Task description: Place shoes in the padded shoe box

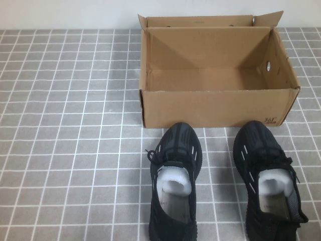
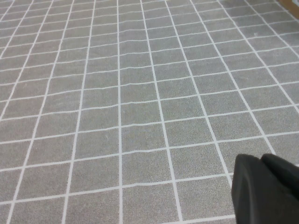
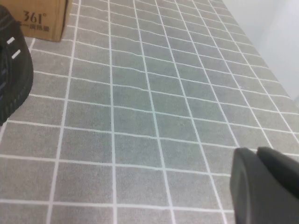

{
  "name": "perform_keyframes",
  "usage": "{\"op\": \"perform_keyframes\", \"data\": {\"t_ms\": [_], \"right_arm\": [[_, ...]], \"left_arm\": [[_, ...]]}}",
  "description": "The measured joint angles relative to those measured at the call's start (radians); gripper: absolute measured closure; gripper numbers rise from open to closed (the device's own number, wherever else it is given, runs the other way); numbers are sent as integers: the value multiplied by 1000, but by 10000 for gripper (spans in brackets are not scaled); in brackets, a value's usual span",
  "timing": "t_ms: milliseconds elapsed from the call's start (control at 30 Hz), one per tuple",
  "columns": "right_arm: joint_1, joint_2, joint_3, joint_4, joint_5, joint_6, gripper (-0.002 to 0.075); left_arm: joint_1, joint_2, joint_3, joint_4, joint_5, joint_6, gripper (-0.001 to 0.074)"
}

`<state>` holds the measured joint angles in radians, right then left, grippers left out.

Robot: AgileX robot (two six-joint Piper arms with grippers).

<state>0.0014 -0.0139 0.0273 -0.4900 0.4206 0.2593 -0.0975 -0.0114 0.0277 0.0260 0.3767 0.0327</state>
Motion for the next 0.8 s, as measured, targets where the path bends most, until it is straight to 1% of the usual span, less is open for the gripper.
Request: {"op": "perform_keyframes", "data": {"t_ms": [667,800], "right_arm": [[0,0,0,-5,-155,8,734],[0,0,0,-6,-177,37,734]], "left_arm": [[0,0,0,0,0,0,739],[0,0,0,0,0,0,739]]}}
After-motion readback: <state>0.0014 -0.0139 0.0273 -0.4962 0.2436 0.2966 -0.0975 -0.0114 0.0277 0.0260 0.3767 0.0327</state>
